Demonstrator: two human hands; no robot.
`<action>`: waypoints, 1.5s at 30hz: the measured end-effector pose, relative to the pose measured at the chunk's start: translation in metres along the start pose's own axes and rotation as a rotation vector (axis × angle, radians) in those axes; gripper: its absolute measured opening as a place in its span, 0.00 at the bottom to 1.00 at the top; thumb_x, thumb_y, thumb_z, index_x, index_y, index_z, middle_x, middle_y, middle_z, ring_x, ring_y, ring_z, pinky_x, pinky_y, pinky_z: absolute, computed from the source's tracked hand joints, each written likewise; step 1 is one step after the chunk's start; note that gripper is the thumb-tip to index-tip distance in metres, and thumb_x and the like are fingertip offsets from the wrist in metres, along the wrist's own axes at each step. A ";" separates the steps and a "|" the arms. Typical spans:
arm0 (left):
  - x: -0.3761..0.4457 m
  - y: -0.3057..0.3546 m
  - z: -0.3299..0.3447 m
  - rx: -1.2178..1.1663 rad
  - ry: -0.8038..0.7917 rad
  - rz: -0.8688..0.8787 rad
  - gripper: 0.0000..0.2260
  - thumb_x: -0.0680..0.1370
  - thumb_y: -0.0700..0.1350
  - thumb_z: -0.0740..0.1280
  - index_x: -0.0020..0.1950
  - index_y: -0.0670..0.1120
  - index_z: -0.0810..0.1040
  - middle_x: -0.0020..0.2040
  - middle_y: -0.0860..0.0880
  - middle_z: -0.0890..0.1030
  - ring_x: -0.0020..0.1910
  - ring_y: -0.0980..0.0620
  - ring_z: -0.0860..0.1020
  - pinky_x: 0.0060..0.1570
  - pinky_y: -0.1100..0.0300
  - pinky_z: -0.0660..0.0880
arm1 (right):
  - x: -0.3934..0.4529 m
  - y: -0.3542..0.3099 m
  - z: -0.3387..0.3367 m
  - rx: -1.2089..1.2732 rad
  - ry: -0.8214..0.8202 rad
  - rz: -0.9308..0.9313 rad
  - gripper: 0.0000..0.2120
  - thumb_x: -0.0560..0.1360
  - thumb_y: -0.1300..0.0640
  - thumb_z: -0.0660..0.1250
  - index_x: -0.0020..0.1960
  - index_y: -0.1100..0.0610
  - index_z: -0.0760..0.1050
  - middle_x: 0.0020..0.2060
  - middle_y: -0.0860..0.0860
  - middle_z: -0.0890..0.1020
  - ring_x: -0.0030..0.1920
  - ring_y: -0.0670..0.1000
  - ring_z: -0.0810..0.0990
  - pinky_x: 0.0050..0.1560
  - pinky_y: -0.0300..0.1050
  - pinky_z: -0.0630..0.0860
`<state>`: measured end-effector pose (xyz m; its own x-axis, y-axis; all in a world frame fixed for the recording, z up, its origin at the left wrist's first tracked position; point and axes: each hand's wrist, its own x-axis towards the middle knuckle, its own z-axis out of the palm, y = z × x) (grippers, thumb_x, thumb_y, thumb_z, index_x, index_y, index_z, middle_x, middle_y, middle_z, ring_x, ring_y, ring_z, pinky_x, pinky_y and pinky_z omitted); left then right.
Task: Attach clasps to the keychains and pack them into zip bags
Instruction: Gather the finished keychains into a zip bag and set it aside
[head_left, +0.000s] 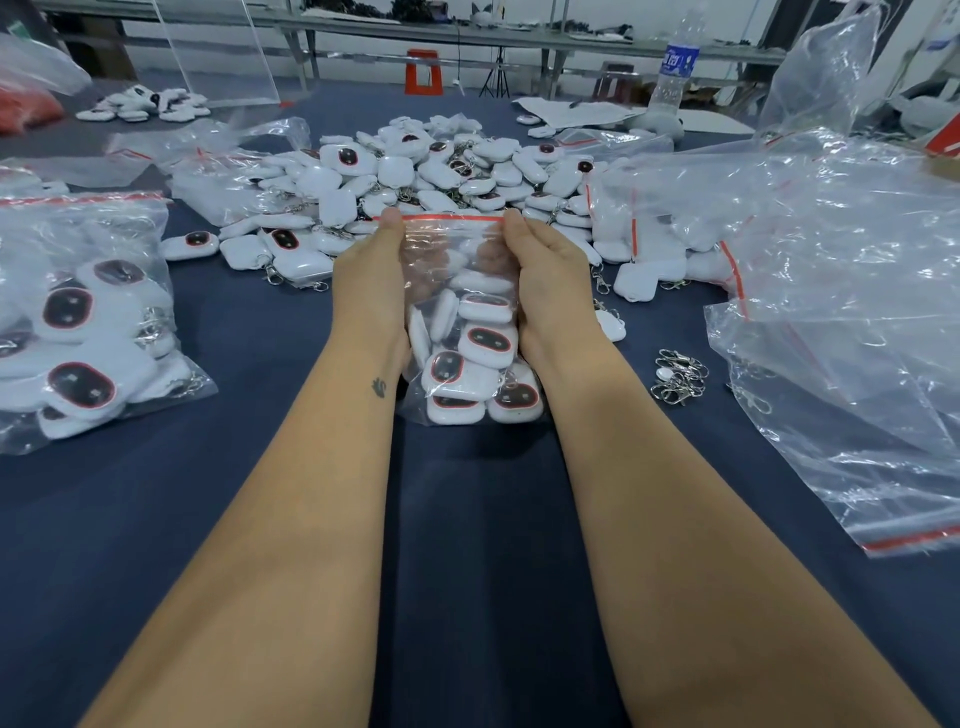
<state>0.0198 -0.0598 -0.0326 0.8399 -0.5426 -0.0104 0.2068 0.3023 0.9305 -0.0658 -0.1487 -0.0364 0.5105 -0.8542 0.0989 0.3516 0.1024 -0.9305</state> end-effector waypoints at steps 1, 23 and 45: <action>-0.001 0.001 0.001 -0.014 -0.024 -0.007 0.13 0.82 0.49 0.64 0.43 0.43 0.81 0.37 0.46 0.85 0.37 0.48 0.82 0.45 0.53 0.81 | 0.000 0.001 0.000 -0.017 0.004 -0.014 0.14 0.80 0.58 0.65 0.37 0.57 0.79 0.29 0.50 0.80 0.29 0.46 0.78 0.35 0.39 0.78; -0.011 0.003 0.002 -0.052 -0.036 0.087 0.13 0.81 0.49 0.66 0.44 0.42 0.81 0.41 0.44 0.84 0.41 0.44 0.81 0.54 0.42 0.78 | -0.003 -0.001 0.003 -0.015 -0.161 0.042 0.08 0.76 0.56 0.71 0.46 0.62 0.83 0.46 0.63 0.85 0.47 0.62 0.84 0.60 0.65 0.76; 0.006 0.089 -0.101 0.581 0.325 0.488 0.19 0.74 0.31 0.54 0.51 0.53 0.73 0.38 0.52 0.78 0.29 0.58 0.76 0.28 0.63 0.71 | -0.075 0.029 0.113 -0.788 -0.471 -0.306 0.21 0.78 0.45 0.59 0.69 0.49 0.68 0.60 0.50 0.78 0.59 0.52 0.76 0.59 0.51 0.73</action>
<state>0.0937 0.0429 0.0136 0.8897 -0.1743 0.4220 -0.4370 -0.0568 0.8977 -0.0053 -0.0236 -0.0308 0.8070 -0.4776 0.3475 -0.0184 -0.6084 -0.7934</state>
